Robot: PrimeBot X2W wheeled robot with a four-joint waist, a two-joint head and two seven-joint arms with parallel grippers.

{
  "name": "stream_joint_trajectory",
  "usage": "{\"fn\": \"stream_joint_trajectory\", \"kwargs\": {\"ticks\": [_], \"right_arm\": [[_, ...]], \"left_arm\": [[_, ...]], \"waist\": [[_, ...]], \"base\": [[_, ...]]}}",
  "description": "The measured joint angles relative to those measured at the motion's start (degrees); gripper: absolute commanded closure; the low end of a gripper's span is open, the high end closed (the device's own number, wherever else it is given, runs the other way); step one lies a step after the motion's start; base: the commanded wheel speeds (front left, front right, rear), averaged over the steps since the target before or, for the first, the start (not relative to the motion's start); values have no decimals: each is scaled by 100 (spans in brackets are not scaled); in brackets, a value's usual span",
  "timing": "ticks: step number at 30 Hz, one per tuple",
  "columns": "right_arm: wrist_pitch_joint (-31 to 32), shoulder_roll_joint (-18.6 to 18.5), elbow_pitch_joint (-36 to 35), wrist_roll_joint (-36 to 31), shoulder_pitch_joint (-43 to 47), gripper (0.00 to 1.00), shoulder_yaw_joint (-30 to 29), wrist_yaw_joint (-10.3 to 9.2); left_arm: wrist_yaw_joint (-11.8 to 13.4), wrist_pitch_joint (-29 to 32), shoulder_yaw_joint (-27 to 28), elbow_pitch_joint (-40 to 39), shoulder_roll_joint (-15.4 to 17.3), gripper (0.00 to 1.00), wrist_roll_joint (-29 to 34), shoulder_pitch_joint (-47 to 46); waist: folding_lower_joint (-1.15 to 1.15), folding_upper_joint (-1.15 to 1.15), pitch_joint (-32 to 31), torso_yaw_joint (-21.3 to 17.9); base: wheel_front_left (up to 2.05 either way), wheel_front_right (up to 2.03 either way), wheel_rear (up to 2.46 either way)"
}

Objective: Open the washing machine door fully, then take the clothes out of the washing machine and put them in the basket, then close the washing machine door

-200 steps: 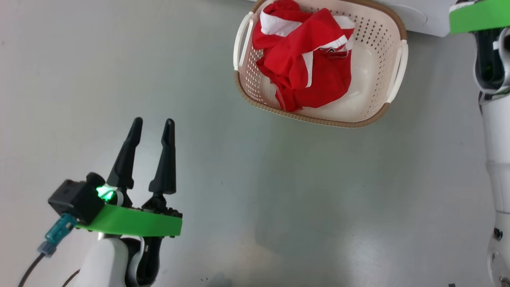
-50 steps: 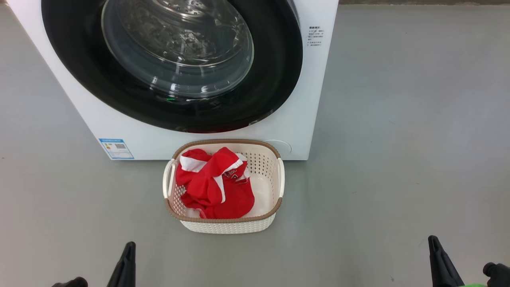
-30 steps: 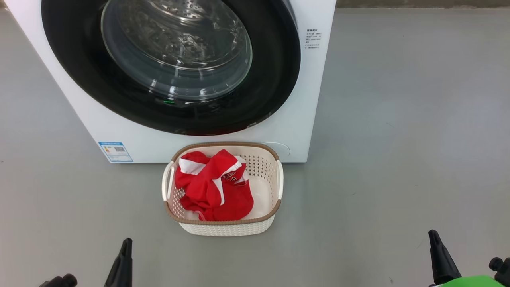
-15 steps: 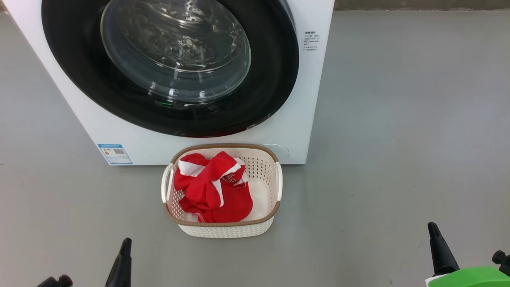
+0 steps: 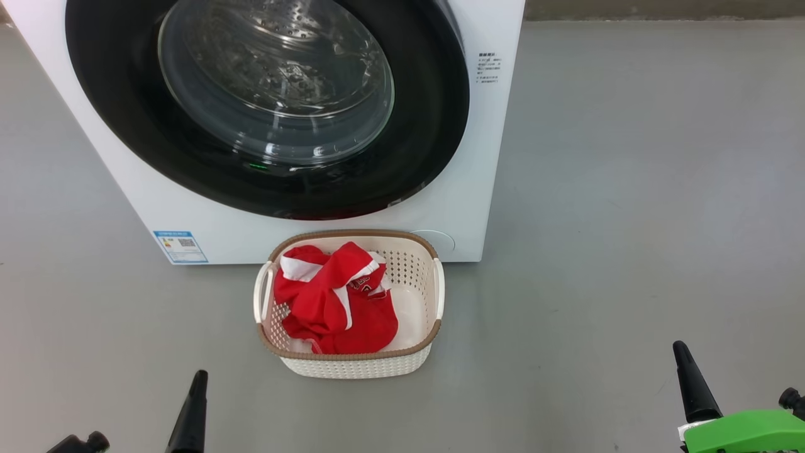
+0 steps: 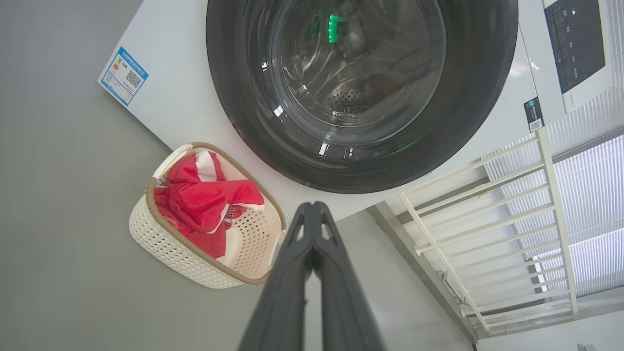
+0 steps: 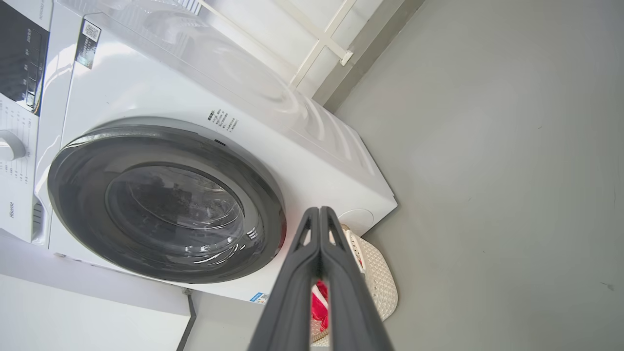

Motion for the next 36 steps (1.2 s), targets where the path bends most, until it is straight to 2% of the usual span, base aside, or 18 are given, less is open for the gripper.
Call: {"fn": "stream_joint_trajectory", "kwargs": {"ticks": [36], "right_arm": [[575, -46, -1, 2036, -427, 100, 8, -2]], "left_arm": [[0, 600, 133, 29, -37, 100, -2103, -227]], "waist": [[0, 0, -99, -53]], "base": [[0, 0, 0]]}}
